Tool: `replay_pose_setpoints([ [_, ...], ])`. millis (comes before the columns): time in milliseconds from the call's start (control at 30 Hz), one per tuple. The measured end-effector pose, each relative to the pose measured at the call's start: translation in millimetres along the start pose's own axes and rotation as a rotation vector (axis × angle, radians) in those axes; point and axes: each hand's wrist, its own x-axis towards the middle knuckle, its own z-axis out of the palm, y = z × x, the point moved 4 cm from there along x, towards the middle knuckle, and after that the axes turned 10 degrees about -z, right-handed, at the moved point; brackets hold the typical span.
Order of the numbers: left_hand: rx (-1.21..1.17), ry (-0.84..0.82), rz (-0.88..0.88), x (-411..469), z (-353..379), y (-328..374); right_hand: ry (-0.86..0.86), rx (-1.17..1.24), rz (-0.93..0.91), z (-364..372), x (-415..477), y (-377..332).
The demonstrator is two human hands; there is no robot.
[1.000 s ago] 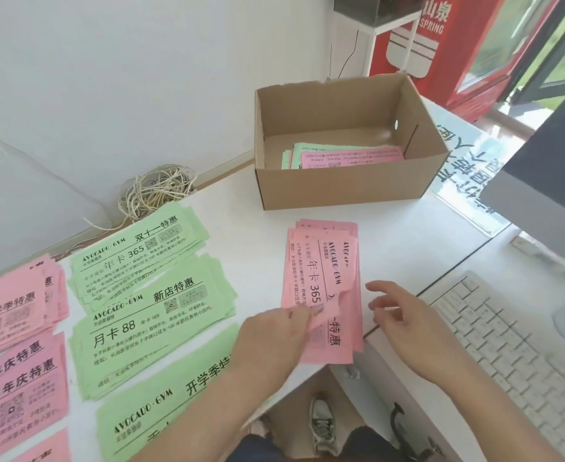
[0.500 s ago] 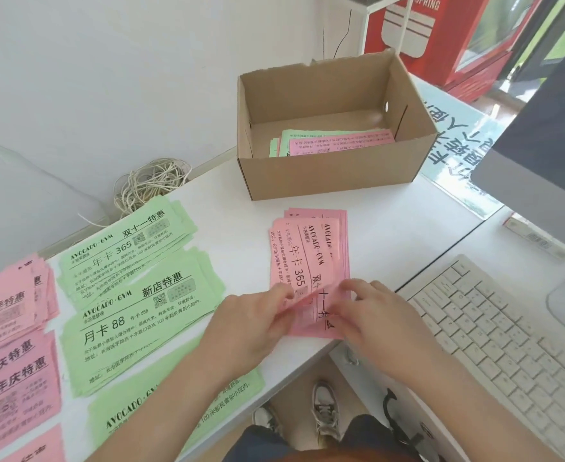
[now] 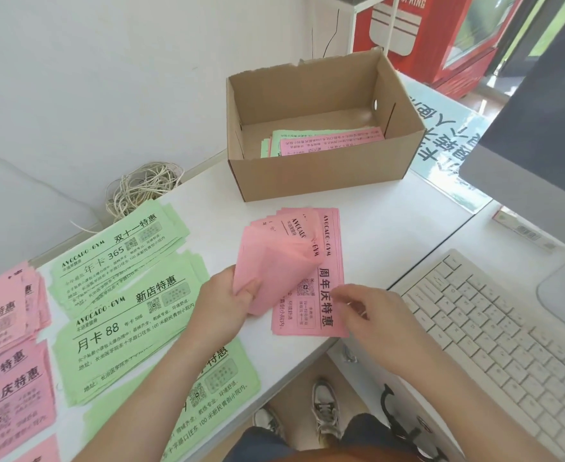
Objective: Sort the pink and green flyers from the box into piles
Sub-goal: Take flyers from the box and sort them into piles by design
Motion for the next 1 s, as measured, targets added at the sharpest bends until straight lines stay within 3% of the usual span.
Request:
replay_pose_setpoints([
  [100, -0.182, -0.042, -0.020, -10.7, 0.3, 0.9, 0.026, 0.556, 0.134, 5.8, -2.7, -6.2],
  [167, -0.157, -0.029, 0.000, -20.3, 5.6, 2.2, 0.028, 0.820, 0.251, 3.8, 3.8, -11.7],
  [233, -0.036, 0.009, 0.070, -30.4, 15.8, 1.4, 0.008, 0.721, 0.242, -0.3, 15.1, -14.3],
  [300, 0.131, 0.010, 0.274, -40.8, 28.5, 3.6, -0.010, 0.610, 0.231, -3.2, 25.9, -14.7],
  [400, 0.440, -0.017, 0.561, -52.9, 39.9, 7.0, -0.077, 0.645, 0.254, -6.7, 33.6, -11.5],
  [467, 0.589, -0.081, 0.570, -58.6, 47.1, 11.8, -0.107, 0.593, 0.221, -7.8, 35.5, -13.6],
  [567, 0.666, -0.211, 0.459, -60.3, 44.5, 14.9, -0.082, 0.321, 0.143, -6.2, 40.7, -13.5],
  [633, 0.531, -0.401, 0.289, -56.5, 31.3, 13.5, -0.024, 0.273, 0.103, -13.8, 40.7, -15.1],
  [667, 0.350, -0.427, 0.183, -54.3, 21.1, 16.2, 0.001, 0.325, 0.074, -20.6, 38.8, -15.2],
  [767, -0.184, -0.152, -0.118, -41.7, -8.8, 18.9, 0.023, 0.591, -0.008, -41.9, 32.4, -11.7],
  [800, -0.332, -0.152, -0.201, -38.2, -9.7, 18.5, 0.009, 0.647, -0.031, -46.0, 32.0, -9.1],
  [867, -0.669, -0.344, -0.298, -32.7, 2.5, 22.0, -0.034, 0.698, -0.052, -49.0, 34.2, -6.7],
  [933, -0.748, -0.427, -0.292, -31.3, 12.2, 28.1, -0.089, 0.704, -0.067, -49.4, 37.1, -8.5],
  [1000, -0.664, -0.246, -0.227, -25.6, 9.7, 28.1, -0.125, 0.571, -0.120, -53.0, 38.8, -13.6],
])
